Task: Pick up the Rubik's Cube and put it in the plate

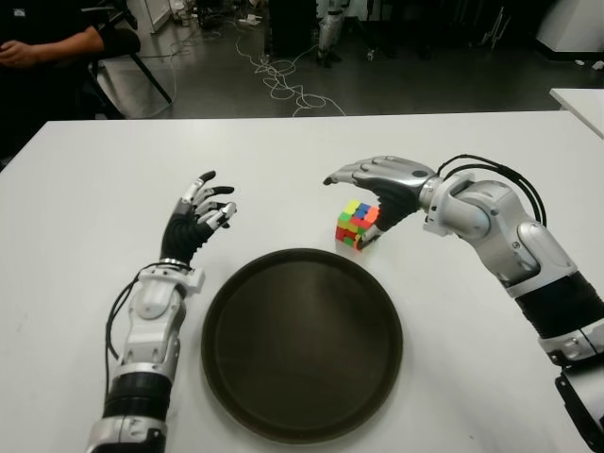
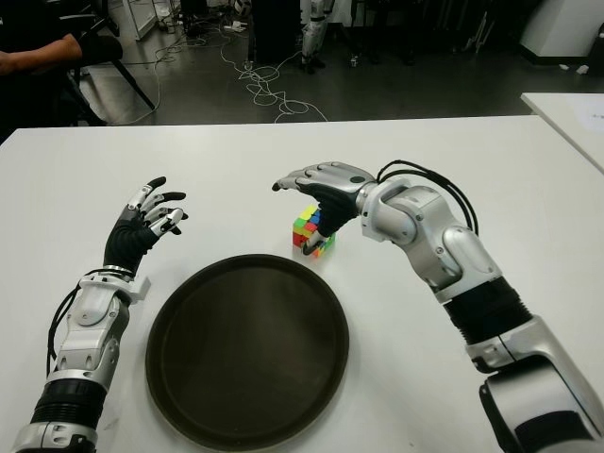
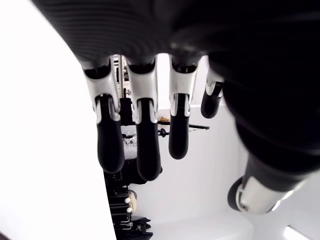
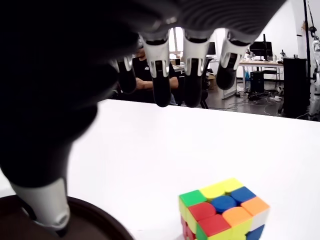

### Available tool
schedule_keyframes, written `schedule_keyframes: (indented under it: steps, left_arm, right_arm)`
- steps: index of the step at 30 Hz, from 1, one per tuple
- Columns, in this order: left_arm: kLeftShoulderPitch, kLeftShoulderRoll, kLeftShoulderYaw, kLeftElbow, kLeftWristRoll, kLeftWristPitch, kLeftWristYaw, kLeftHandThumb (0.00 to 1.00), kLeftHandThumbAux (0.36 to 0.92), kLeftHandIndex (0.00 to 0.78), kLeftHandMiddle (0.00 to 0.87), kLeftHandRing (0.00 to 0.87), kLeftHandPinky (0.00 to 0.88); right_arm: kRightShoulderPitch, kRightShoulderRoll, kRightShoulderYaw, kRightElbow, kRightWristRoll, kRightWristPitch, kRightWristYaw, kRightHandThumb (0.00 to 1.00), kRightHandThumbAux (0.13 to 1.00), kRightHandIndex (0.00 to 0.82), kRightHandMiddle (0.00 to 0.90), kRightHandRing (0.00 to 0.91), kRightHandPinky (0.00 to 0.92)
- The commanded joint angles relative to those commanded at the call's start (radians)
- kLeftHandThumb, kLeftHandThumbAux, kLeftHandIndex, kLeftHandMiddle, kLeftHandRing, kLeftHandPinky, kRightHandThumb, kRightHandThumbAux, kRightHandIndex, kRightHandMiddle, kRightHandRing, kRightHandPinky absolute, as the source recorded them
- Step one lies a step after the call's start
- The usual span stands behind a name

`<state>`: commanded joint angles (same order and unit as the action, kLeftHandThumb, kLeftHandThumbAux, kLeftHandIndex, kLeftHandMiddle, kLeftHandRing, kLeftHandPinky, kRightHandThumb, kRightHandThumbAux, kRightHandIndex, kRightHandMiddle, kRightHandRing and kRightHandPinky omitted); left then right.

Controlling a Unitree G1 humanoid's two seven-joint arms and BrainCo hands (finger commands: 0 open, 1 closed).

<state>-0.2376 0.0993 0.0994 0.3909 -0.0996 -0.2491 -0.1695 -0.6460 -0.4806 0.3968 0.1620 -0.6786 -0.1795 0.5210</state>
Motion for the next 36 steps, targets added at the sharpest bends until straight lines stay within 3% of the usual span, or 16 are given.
schedule_keyframes:
  steps: [36]
  left_arm:
    - [0.002,-0.007,0.005,0.002,-0.016,-0.005,-0.018,0.466,0.685,0.094,0.266,0.379,0.477]
  right_arm:
    - [-0.037,-0.013,0.011,0.080,-0.062,0.075,-0.032,0.000,0.741,0.090,0.134,0.140,0.122]
